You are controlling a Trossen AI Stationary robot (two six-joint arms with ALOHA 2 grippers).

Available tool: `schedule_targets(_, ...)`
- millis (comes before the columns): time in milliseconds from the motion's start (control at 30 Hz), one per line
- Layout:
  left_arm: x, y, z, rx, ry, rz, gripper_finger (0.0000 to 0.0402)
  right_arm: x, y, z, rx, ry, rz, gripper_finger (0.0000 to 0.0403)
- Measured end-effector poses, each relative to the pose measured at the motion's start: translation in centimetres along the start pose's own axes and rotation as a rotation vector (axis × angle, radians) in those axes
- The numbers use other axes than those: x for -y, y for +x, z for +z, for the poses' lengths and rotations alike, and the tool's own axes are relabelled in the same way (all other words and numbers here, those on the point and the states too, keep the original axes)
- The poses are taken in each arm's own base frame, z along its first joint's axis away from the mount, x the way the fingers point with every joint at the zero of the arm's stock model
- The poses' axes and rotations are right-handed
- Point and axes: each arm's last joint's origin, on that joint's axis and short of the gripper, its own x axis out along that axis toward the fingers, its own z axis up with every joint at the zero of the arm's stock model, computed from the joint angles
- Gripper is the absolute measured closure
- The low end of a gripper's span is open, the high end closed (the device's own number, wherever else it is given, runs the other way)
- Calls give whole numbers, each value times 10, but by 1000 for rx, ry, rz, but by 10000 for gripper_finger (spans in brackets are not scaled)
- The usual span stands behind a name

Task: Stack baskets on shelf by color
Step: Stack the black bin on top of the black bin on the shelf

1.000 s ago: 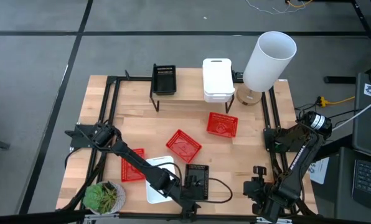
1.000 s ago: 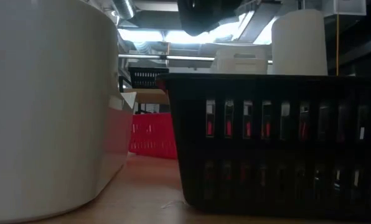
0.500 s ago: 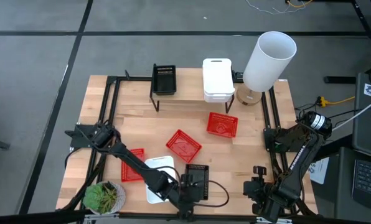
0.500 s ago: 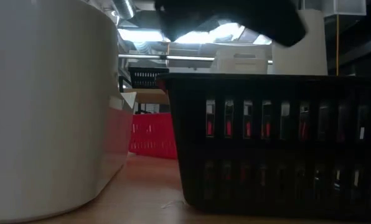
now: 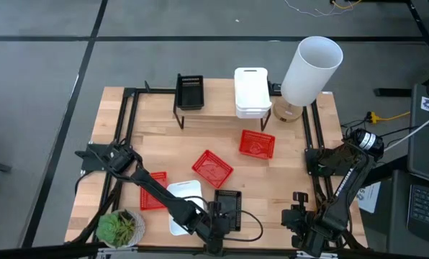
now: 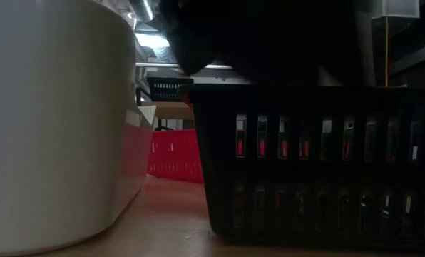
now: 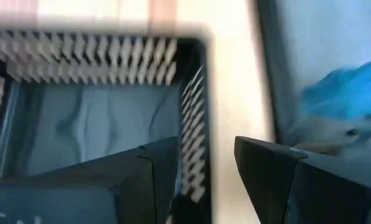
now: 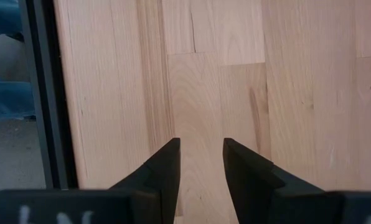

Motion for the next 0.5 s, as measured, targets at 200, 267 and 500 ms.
schedule_targets(200,-2,9,-7,-28,-10,12,252,0,0,0,0,0,0,282)
schedule_targets(267,-3,13,-8,-44,-14,-8,252,0,0,0,-1,0,0,282)
schedule_targets(500,-11,19,-8,-64,-43,-7,269,0,0,0,-1,0,0,282)
